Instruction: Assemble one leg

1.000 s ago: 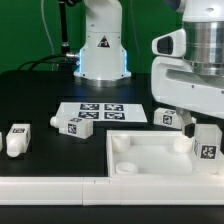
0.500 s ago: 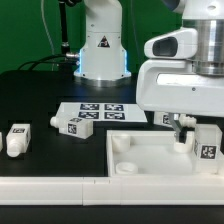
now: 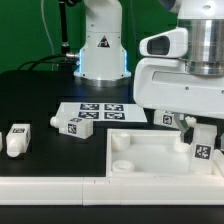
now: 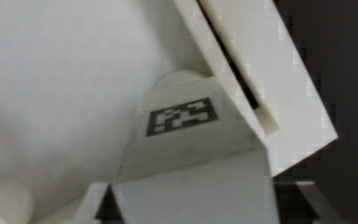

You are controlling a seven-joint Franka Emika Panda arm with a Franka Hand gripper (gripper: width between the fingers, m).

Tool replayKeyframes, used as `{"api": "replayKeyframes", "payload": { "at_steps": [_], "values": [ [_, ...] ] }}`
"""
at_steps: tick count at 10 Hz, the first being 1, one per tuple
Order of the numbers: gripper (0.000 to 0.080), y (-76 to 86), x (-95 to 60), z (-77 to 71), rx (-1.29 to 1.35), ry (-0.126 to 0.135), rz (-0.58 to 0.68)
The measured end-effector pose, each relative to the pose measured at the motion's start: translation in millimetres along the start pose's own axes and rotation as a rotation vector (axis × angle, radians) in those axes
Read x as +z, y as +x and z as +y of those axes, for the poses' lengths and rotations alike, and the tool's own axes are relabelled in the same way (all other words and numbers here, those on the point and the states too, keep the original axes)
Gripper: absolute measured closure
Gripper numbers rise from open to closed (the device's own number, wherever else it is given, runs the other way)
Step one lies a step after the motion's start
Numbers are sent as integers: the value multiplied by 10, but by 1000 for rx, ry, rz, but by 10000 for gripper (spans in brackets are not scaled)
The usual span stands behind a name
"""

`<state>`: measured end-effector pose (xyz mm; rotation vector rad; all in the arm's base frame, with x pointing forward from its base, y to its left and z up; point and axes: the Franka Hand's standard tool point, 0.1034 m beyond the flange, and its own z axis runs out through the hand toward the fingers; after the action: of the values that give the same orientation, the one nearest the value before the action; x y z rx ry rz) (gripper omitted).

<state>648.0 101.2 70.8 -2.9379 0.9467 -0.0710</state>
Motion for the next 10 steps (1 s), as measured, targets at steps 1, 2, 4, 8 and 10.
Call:
{"api": "replayKeyframes", "payload": {
  "at_steps": [1, 2, 4, 8, 10],
  "values": [
    [491, 7, 0, 13, 33, -3, 0],
    [491, 16, -1, 25, 30, -5, 1],
    [491, 18, -1, 27, 26, -5, 1],
    [226, 55, -258, -80, 34, 21, -1],
    [157, 99, -538, -133, 23, 41, 2]
  ]
}}
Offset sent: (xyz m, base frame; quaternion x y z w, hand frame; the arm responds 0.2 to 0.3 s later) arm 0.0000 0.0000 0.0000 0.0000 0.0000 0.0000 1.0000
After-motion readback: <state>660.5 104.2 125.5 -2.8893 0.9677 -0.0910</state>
